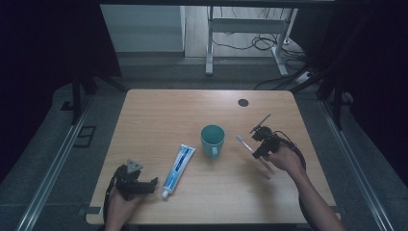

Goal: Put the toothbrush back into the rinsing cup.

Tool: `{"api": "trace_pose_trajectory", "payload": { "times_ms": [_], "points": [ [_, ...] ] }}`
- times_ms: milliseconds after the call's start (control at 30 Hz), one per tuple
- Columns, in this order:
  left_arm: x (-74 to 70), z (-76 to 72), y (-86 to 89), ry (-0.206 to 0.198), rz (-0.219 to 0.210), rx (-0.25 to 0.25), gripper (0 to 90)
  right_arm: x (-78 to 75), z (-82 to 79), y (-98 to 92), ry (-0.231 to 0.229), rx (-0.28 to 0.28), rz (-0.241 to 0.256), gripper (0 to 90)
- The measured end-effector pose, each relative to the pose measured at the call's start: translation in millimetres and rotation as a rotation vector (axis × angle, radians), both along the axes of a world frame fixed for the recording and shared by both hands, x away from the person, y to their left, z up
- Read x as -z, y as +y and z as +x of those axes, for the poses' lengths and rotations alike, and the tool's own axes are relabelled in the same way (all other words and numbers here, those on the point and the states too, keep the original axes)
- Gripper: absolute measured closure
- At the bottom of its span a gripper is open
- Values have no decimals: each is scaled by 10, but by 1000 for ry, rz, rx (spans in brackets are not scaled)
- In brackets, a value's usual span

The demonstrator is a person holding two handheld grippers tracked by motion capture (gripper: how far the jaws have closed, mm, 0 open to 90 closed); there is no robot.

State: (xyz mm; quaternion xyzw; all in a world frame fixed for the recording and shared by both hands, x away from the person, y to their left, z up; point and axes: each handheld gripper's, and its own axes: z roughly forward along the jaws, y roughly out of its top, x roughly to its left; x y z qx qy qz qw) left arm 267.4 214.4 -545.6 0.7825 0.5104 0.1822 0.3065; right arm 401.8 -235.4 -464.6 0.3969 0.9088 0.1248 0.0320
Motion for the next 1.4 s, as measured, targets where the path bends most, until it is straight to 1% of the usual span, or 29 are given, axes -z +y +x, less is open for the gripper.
{"api": "trace_pose_trajectory", "payload": {
  "times_ms": [200,333,500,800,967,1400],
  "points": [
    [0,1,1,-1,1,1,26,-92,-44,-14,-35,-1,46,788],
    [0,1,1,-1,1,1,26,-167,-74,-23,-74,-6,82,789],
    [1,0,-1,0,-1,-1,26,-264,-115,-33,-111,-11,131,788],
    [1,1,0,-2,-1,0,26,-397,-162,-29,-171,-14,189,789],
    [1,1,0,-1,-1,-1,26,-464,-170,-4,-200,-20,218,789],
    [1,0,-1,-1,-2,-1,26,-615,-160,110,-270,-42,321,789]
  ]
}}
